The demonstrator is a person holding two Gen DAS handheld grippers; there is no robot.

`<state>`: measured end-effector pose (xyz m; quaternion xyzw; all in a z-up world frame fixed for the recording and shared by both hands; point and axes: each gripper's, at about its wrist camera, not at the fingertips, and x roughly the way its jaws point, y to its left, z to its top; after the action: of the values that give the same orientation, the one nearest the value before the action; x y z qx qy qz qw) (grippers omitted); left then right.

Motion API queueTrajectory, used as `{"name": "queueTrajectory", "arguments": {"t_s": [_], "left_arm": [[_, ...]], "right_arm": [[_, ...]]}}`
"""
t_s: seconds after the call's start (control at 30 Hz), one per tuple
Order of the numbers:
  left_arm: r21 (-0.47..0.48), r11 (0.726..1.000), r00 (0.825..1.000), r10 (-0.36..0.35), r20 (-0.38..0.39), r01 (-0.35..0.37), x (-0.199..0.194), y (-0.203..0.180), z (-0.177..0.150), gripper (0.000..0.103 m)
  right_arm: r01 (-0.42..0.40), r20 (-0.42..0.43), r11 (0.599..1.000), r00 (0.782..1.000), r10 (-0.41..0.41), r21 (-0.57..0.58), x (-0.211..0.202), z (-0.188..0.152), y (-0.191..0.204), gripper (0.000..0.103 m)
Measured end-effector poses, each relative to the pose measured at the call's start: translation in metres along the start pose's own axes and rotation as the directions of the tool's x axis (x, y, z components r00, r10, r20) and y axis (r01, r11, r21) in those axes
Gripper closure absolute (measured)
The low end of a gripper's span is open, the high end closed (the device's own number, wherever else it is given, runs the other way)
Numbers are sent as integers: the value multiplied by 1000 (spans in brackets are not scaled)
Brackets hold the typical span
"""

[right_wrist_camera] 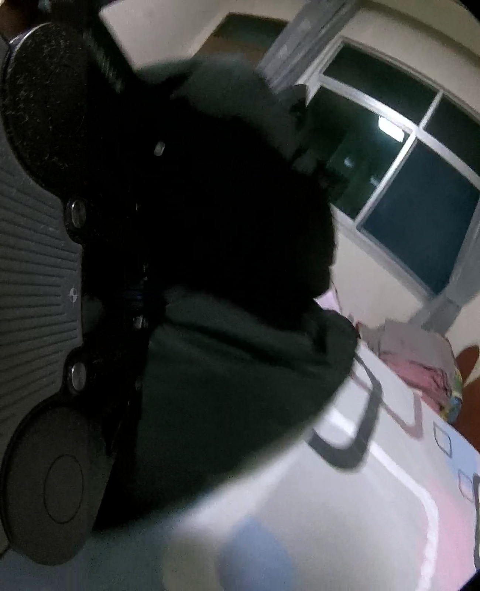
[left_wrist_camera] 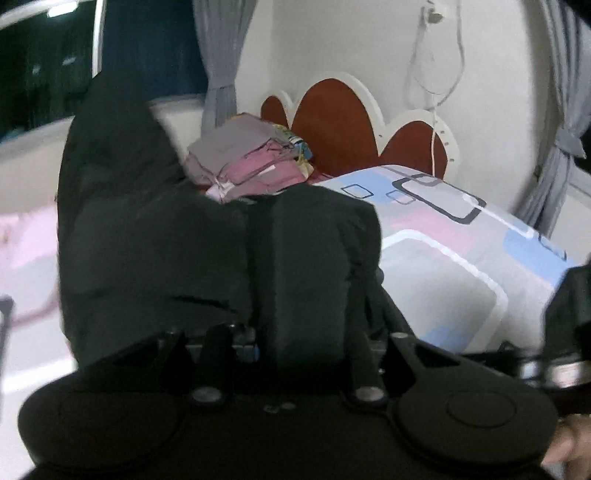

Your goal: Fold large clothes

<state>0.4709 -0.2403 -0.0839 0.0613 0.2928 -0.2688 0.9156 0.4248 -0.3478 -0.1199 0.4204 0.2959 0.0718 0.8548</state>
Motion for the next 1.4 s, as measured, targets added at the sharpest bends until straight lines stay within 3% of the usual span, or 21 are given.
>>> {"name": "queueTrajectory", "arguments": {"t_s": [0.03,0.1,0.17,0.23,0.43,0.53,0.83,0.97,1.1,1.17,1.23,1.33,1.4], "left_arm": [[-32,999,1000,8,3,-8,6,-5,-2,81],[-54,998,999,39,8,-39,15,-17,-10,80],[-42,997,998,64,10,-63,19,-31,-16,80],[-9,996,996,84,7,-84,19,-38,-16,80],[-65,997,999,49,-7,-49,11,-23,-12,80],[-72,996,999,48,-9,-49,11,-23,-11,80],[-86,994,998,61,-9,-61,16,-24,-10,80],[-38,997,998,66,-23,-67,9,-30,-6,76],[30,999,998,45,-34,-44,-17,-35,-6,74],[-30,1000,1000,-2,-13,1,-42,-24,-6,69],[-127,991,998,-22,65,30,-70,-3,-9,68],[-277,960,984,84,155,-38,-90,44,-15,70],[-347,930,970,187,155,-124,-78,77,-15,71]], "right_arm": [[20,3,1000,1000,-20,-7,-4,4,-3,101],[45,28,999,999,-45,-17,-12,13,-7,83],[63,65,998,996,-61,-27,-23,19,-1,52],[74,104,996,992,-69,-41,-31,31,4,43],[-45,49,999,998,46,-22,-15,51,24,43],[-95,62,995,993,97,-22,-15,58,32,43],[-24,-24,992,999,21,-120,6,54,42,43],[17,-29,989,999,-21,-149,15,48,32,75],[40,-32,987,998,-45,-155,19,46,24,83],[61,-39,983,997,-68,-172,21,43,22,87],[85,-49,982,994,-94,-166,23,41,15,91],[69,-61,988,995,-78,-136,21,40,3,91],[70,-65,986,995,-80,-149,22,39,4,91]]}}
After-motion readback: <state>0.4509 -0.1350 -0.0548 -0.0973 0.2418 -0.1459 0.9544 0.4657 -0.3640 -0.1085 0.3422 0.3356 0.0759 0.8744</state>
